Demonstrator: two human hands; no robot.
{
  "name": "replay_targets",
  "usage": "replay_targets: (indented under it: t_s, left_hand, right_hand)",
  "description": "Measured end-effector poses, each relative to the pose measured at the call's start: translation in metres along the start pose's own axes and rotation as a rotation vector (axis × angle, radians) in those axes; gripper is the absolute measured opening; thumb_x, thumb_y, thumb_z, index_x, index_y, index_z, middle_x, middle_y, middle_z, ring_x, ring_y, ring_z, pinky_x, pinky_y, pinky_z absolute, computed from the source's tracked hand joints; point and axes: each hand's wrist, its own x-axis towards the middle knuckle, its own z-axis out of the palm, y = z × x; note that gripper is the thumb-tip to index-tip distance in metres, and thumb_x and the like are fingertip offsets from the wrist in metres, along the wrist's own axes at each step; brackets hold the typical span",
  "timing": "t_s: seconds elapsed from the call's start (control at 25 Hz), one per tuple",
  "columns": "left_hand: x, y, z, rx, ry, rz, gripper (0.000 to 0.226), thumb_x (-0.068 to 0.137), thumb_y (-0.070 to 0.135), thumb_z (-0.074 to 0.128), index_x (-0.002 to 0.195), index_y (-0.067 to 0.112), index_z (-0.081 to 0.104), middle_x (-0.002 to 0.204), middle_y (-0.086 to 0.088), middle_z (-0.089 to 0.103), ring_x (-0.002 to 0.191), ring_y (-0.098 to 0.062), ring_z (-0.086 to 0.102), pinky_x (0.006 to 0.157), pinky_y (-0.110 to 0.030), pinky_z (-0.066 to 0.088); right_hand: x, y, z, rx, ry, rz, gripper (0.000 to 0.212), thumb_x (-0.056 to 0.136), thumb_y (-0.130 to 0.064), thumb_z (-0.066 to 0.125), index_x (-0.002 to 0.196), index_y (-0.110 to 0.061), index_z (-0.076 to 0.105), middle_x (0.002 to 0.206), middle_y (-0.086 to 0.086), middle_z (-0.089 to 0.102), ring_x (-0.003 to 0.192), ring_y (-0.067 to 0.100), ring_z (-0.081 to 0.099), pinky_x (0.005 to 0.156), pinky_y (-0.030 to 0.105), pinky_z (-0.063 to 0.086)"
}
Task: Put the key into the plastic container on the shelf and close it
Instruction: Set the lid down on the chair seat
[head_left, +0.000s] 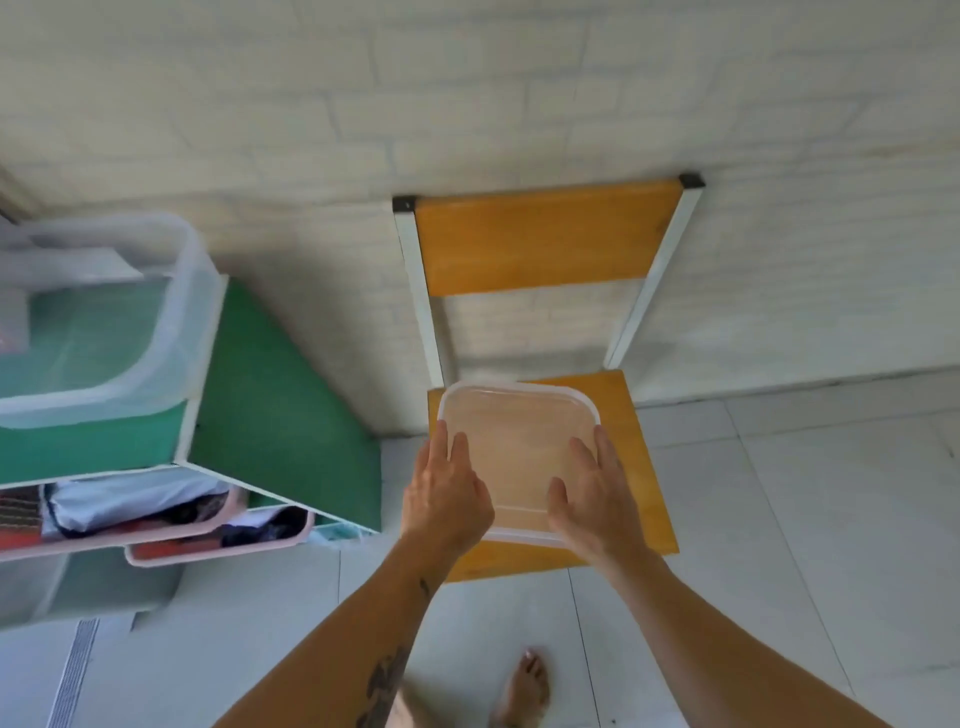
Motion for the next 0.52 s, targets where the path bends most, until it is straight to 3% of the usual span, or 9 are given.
replay_targets:
  t_s: [0.32,0.52]
  left_hand:
    - [0.077,-0.059,0.145,0.007,-0.079,0.013,0.057,0.091,0.012,0.045,0.146,0.011,0.032,0.161,-0.013,0.018,0.143,-0.035,0.028,0.110,-0.048,0.039]
    - [0.086,-0.071,0.177,-0.067,-0.092,0.004,0.056,0.087,0.009,0.049,0.141,0.016,0.037,0.157,-0.009,0.020,0.132,-0.035,0.039,0.099,-0.048,0.047]
  right_hand:
    - [0.061,0.082,0.134,-0.027,-0.082,0.034,0.058,0.092,-0.031,0.054,0.145,-0.016,0.034,0.163,0.012,0.008,0.149,0.031,0.013,0.110,0.045,0.039]
    - [0.070,0.101,0.159,-0.050,-0.086,0.011,0.065,0.088,-0.028,0.061,0.145,-0.015,0.034,0.163,0.011,0.006,0.149,0.032,0.012,0.107,0.042,0.040]
